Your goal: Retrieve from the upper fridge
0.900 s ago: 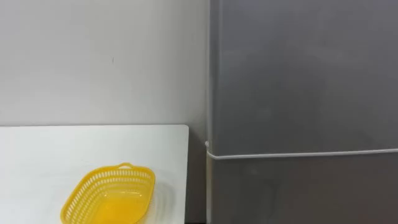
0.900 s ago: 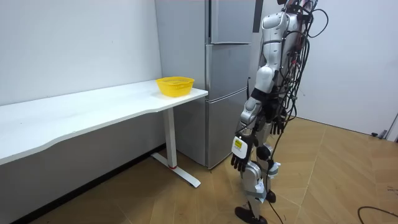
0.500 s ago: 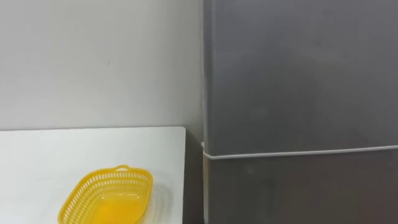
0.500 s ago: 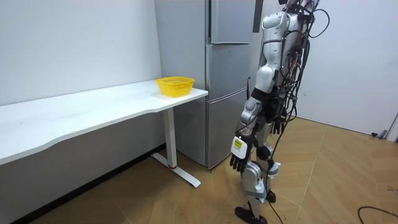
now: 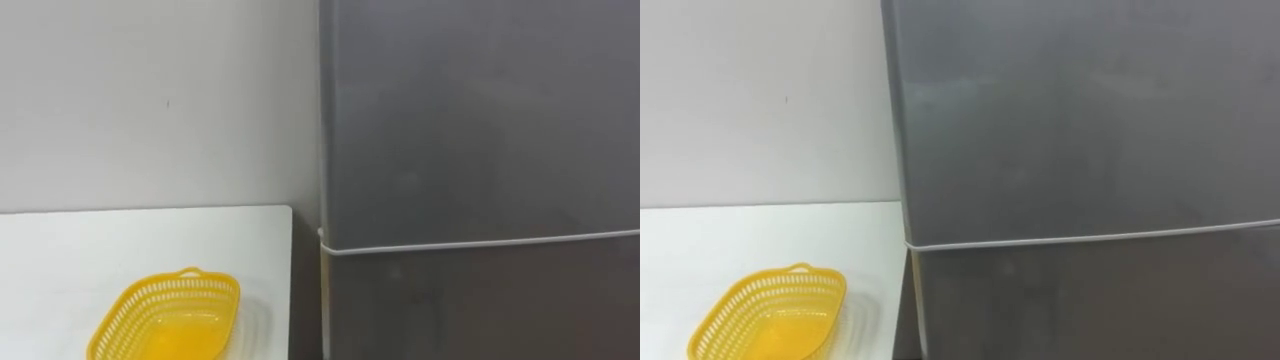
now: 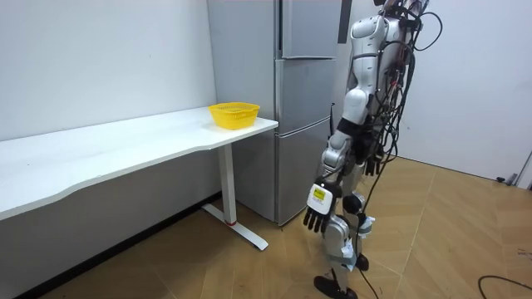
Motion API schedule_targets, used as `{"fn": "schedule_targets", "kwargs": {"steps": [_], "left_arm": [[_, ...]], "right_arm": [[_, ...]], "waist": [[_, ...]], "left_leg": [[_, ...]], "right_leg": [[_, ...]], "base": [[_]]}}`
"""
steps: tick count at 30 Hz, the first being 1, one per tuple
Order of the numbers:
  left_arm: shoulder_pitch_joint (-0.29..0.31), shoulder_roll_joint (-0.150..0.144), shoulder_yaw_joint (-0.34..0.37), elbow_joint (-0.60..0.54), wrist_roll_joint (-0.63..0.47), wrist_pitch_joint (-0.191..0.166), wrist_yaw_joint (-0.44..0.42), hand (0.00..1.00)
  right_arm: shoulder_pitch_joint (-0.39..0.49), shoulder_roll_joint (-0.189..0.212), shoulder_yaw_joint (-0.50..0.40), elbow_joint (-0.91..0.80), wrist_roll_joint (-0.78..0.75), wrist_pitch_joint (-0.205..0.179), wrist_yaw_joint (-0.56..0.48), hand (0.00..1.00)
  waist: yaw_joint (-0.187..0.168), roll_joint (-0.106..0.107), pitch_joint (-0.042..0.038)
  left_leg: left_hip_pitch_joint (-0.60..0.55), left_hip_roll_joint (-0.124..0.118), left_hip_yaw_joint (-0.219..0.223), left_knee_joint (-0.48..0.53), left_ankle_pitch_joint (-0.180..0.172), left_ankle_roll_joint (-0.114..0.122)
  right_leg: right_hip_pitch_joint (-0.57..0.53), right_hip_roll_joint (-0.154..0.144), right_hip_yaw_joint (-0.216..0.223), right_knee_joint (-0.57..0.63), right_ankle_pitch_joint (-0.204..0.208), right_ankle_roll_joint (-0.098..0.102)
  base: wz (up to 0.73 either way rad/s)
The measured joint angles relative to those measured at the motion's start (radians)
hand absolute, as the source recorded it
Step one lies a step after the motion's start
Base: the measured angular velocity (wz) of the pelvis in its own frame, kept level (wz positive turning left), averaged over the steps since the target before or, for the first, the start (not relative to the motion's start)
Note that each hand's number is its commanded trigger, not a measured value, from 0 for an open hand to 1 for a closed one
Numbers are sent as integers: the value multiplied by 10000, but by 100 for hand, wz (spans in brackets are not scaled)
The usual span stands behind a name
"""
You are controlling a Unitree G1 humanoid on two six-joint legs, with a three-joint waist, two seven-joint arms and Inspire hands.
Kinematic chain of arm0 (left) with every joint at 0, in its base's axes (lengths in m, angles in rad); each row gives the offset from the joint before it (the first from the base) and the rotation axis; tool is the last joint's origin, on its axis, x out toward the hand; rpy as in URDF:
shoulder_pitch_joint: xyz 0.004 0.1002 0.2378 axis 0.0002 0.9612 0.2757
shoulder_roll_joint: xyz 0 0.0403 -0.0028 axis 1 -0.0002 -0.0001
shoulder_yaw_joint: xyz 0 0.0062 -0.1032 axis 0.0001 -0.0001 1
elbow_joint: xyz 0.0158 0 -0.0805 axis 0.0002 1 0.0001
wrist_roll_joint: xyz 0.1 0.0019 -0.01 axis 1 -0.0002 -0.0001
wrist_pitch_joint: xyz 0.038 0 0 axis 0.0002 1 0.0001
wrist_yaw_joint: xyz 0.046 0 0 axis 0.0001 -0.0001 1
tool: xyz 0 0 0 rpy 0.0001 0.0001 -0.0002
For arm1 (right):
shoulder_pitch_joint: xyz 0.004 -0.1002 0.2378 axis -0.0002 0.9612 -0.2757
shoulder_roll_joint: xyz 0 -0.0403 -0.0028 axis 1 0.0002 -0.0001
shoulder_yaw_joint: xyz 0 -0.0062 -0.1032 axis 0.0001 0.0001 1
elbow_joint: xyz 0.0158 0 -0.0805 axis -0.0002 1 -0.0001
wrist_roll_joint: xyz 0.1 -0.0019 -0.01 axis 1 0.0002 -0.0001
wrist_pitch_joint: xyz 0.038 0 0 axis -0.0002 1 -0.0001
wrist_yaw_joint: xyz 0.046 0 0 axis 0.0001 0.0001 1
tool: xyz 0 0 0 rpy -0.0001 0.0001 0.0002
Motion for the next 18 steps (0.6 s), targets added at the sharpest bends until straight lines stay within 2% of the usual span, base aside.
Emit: {"fn": "schedule_targets", "kwargs": {"steps": [1,5,9,11,14,18], "left_arm": [[34,1,87,2,-252,0,154,0],[182,-3,395,2,-988,-3,668,0],[194,-29,915,-4,-1943,-15,1402,0],[102,-26,1455,-33,-3211,-283,1908,0],[-64,-19,1895,-98,-4453,-622,2317,0],[-118,-32,2396,-725,-5194,-804,2683,0]], "right_arm": [[2,13,-6,8,8,3,-36,0],[-5,11,-57,-9,155,-1,-199,0],[11,14,-347,26,145,-42,-333,0],[92,24,-351,22,141,-47,-381,0],[178,20,-420,14,123,-49,-389,0],[250,-7,-819,-26,208,-100,-396,0]], "waist": [[-2,-11,25],[30,-75,15],[32,-40,17],[33,-2,22],[53,66,13],[151,115,1]], "left_leg": [[83,0,-24,-5,0,0],[152,5,-13,-3,0,0],[161,5,-27,-12,0,0],[166,5,-125,-23,0,0],[183,5,-147,-162,1,0],[300,3,-111,-284,1,0]], "right_leg": [[89,0,-42,-51,4,-2],[239,-2,-17,-116,0,3],[274,10,-56,-187,33,13],[316,18,-134,-278,81,14],[314,27,-139,-275,80,16],[325,31,-102,-262,76,24]], "base": [[7],[1],[2],[8],[2],[-3]]}}
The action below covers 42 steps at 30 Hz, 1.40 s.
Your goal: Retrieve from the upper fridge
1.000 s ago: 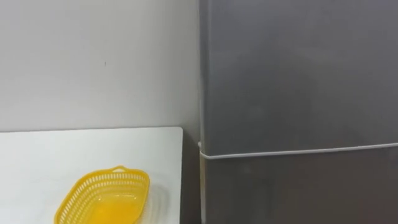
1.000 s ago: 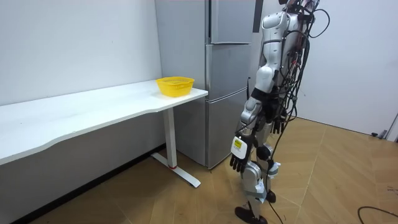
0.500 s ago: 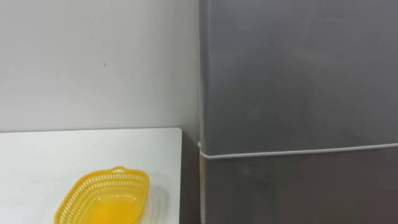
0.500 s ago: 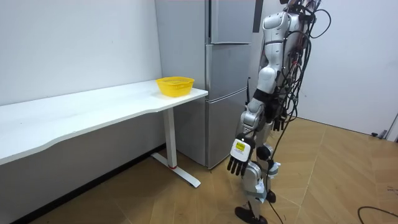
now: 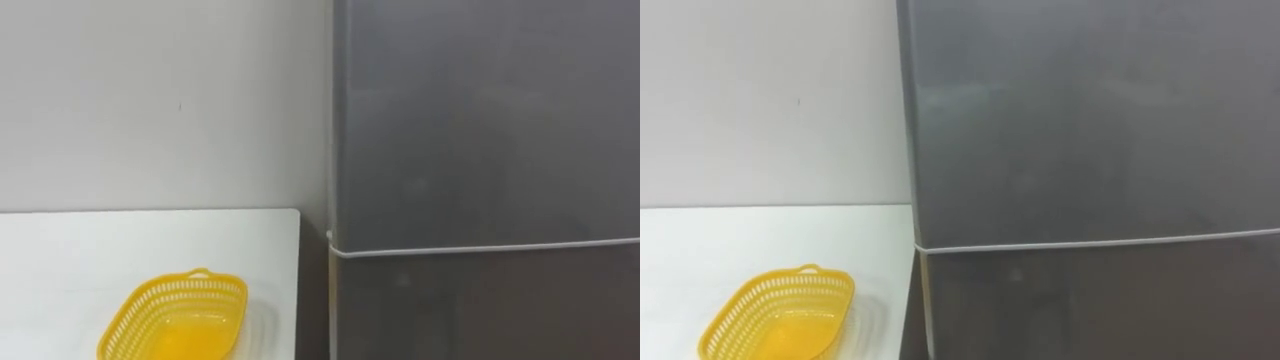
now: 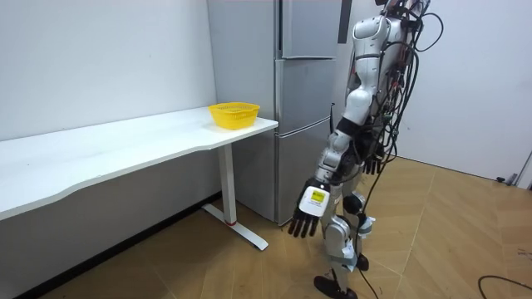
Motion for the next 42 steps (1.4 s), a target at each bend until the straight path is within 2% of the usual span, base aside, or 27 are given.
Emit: {"fn": "schedule_targets", "kwargs": {"steps": [2,4,7,9,11,12,14,17,18,21,23,26,27,29,30,34,37,40,42], "left_arm": [[-65,-3,194,-649,-565,-137,381,0],[-83,-5,254,-1236,-819,-231,766,0],[-73,-2,358,-2680,-1005,-444,1483,0],[-119,-1,506,-3575,-981,-709,1799,0],[-257,20,624,-4170,-983,-1205,2245,0],[-248,20,637,-4412,-977,-1229,2380,0],[-230,18,651,-5591,-857,-1313,2923,0],[-177,21,659,-6783,-770,-1496,3409,0],[-186,25,657,-7591,-746,-1506,3607,0],[-245,153,745,-9456,-71,-1698,3970,0],[-247,469,767,-10907,0,-1985,4179,0],[-216,811,871,-12221,22,-2088,4229,0],[-210,827,904,-12518,32,-2086,4227,0],[-249,829,1021,-13665,370,-2112,4167,0],[-270,831,1040,-13855,472,-2167,4112,0],[-446,832,970,-15081,568,-2318,3376,0],[-885,833,828,-15371,571,-2326,2815,0],[-1109,835,346,-15579,559,-2323,2315,0],[-1251,836,-26,-15596,525,-2306,1736,0]], "right_arm": [[40,-25,5,-36,43,-8,-55,0],[24,-26,5,-74,3,-28,-56,0],[58,-29,-4,-233,-48,-225,-49,0],[134,-33,-113,-496,-328,-271,21,0],[124,-86,-251,-602,-392,-441,46,0],[118,-80,-333,-629,-391,-468,47,0],[156,-70,-408,-713,-389,-598,47,0],[191,-75,-409,-868,-385,-672,46,0],[178,-79,-390,-886,-406,-688,83,0],[190,-95,-389,-876,-524,-834,161,0],[149,-94,-384,-875,-493,-867,166,0],[214,-117,-378,-882,-638,-836,184,0],[220,-115,-378,-877,-661,-830,220,0],[253,-99,-382,-847,-665,-766,369,0],[260,-95,-383,-847,-670,-767,410,0],[289,-86,-373,-849,-810,-776,747,0],[280,-82,-376,-848,-843,-769,950,0],[208,-84,-368,-808,-810,-765,1064,0],[194,-84,-368,-787,-821,-763,1151,0]], "waist": [[174,36,-28],[204,101,-71],[307,97,-70],[392,105,-74],[396,97,-69],[390,166,-107],[390,110,-82],[425,68,-76],[437,57,-71],[452,73,-69],[450,102,-64],[394,205,-54],[369,215,-50],[296,209,12],[294,206,24],[97,162,51],[37,144,49],[-188,88,57],[-202,81,67]], "left_leg": [[1,-1,20,-76,0,0],[16,-5,21,-112,1,1],[7,-7,17,-93,1,1],[-2,-13,13,-91,3,2],[10,-34,13,-92,4,3],[13,-39,12,-87,4,3],[0,-45,-22,-92,4,4],[-10,-58,-83,-89,4,4],[-27,-60,-112,-67,4,4],[-64,-70,-163,-45,4,4],[-47,-70,-168,-44,4,4],[-2,-84,-160,-52,4,4],[-1,-85,-174,-52,4,4],[-17,-86,-171,-50,4,4],[-21,-86,-162,-51,4,4],[-59,-96,-213,-49,4,4],[-68,-106,-242,-48,4,5],[-77,-131,-261,-49,6,7],[-79,-134,-225,-48,6,7]], "right_leg": [[-31,-4,10,17,0,3],[-31,-4,0,19,-2,8],[-25,-9,-22,15,-2,7],[-27,-14,-60,12,-4,9],[-25,-29,-54,22,-11,22],[-28,-31,-52,15,-13,25],[-57,-33,-57,-11,-16,31],[-42,-46,-84,-26,-22,40],[-52,-48,-88,-35,-21,40],[-65,-59,-108,-47,-21,41],[-74,-47,-48,-47,-21,41],[-24,-55,-25,-19,-20,43],[-23,-55,-8,-20,-20,44],[-24,-58,-24,-28,-21,45],[-25,-58,-26,-28,-22,47],[-49,-62,1,-37,-32,63],[-56,-75,-46,-34,-33,64],[-30,-105,-96,-32,-38,76],[-46,-107,-82,-34,-35,82]], "base": [[-2],[0],[0],[0],[0],[0],[2],[2],[0],[0],[-3],[-6],[0],[0],[3],[3],[1],[6],[-3]]}}
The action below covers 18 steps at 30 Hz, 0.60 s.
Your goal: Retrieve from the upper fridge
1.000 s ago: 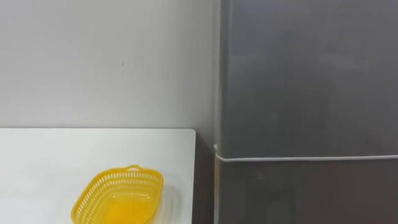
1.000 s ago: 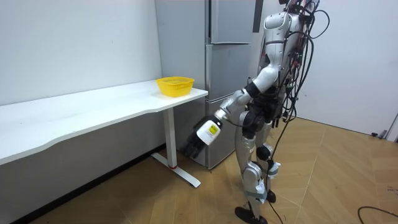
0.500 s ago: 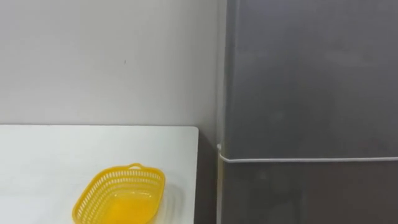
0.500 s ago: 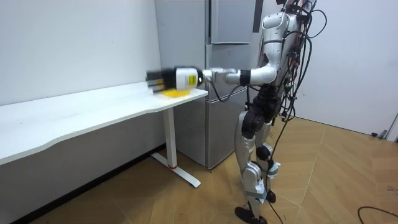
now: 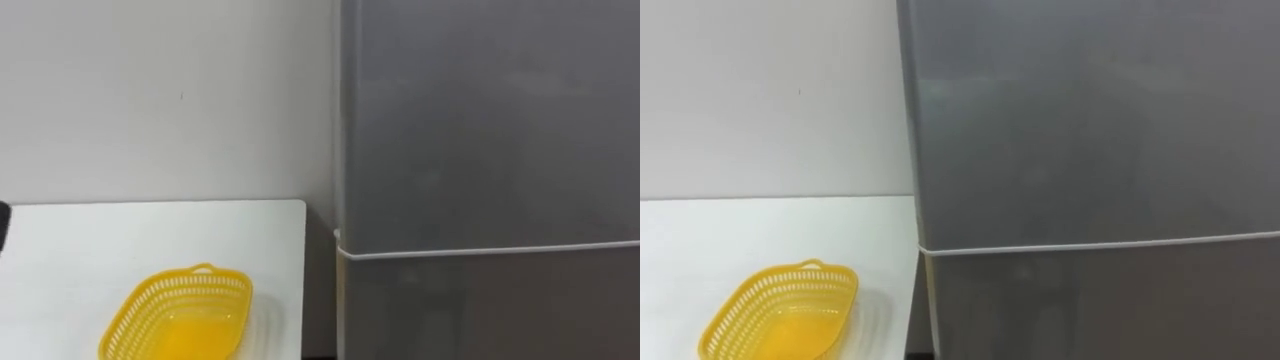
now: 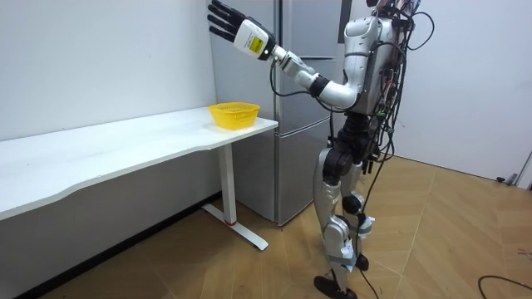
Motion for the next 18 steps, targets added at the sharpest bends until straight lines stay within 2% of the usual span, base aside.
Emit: {"fn": "schedule_targets", "kwargs": {"steps": [3,6,8,14,18], "left_arm": [[-110,4,-567,-156,-623,66,-950,0],[-265,12,-1022,-220,-678,117,-1842,0],[-530,38,-1365,-221,-683,353,-2509,0],[-854,85,-1708,-221,-764,755,-3901,0],[-959,78,-1874,-221,-781,873,-4761,0]], "right_arm": [[-14,-2,13,0,-24,1,85,0],[-177,-9,13,33,-175,-2,105,0],[-306,-14,28,132,-283,-3,62,0],[-469,-39,85,288,-263,-2,-169,0],[-521,-40,77,378,-216,-4,-171,0]], "waist": [[-106,-35,-23],[-253,-14,-33],[-297,-12,-37],[-477,82,-38],[-581,127,-21]], "left_leg": [[-95,-2,84,6,0,0],[-189,-6,80,9,3,4],[-191,-6,83,9,3,4],[-85,8,89,-7,3,4],[16,18,113,-8,2,3]], "right_leg": [[-60,-10,16,-5,8,13],[-216,2,66,24,33,24],[-209,8,103,43,35,25],[-117,44,210,38,42,18],[-42,63,282,9,43,16]], "base": [[-3],[-6],[-7],[-5],[-5]]}}
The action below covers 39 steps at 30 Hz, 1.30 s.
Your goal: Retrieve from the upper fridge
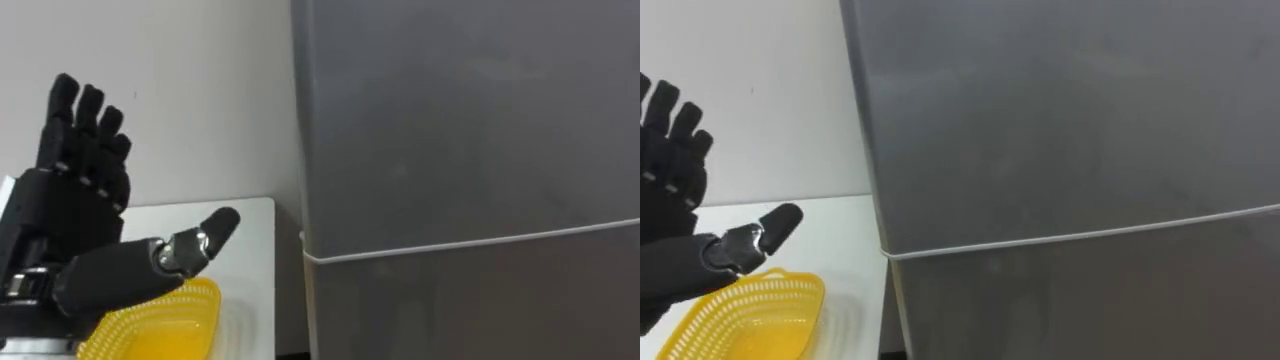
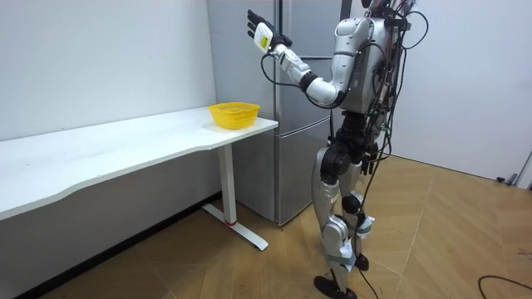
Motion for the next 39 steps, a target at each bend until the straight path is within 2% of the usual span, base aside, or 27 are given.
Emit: {"fn": "schedule_targets", "kwargs": {"steps": [8,14,22,35,36,39], "left_arm": [[-123,-20,-760,4,23,420,-1597,0],[-124,-21,-834,4,22,516,-2319,0],[-123,-20,-834,4,22,536,-2690,0],[-122,-21,-855,4,7,580,-3045,0],[-121,-21,-854,4,7,582,-3065,3],[-121,-21,-854,4,7,593,-3106,44]], "right_arm": [[-438,-88,2,686,102,1,4,0],[-443,-170,2,858,101,2,0,0],[-446,-172,2,868,94,2,-84,0],[-461,-195,6,861,152,2,-181,0],[-461,-196,6,861,185,2,-183,0],[-462,-196,6,860,227,1,-188,0]], "waist": [[-424,27,40],[-469,22,42],[-460,-28,52],[-432,-87,13],[-432,-88,13],[-440,-88,10]], "left_leg": [[-2,0,0,2,0,0],[2,1,1,2,0,0],[-5,2,9,-5,0,0],[43,4,108,-10,0,0],[52,4,109,-11,0,0],[66,4,116,-12,0,0]], "right_leg": [[1,-7,33,5,0,-2],[-77,1,48,13,0,-3],[-99,7,67,14,0,-3],[-84,23,261,44,3,-5],[-78,24,262,44,3,-5],[-91,24,278,44,3,-5]], "base": [[0],[0],[0],[-4],[0],[0]]}}
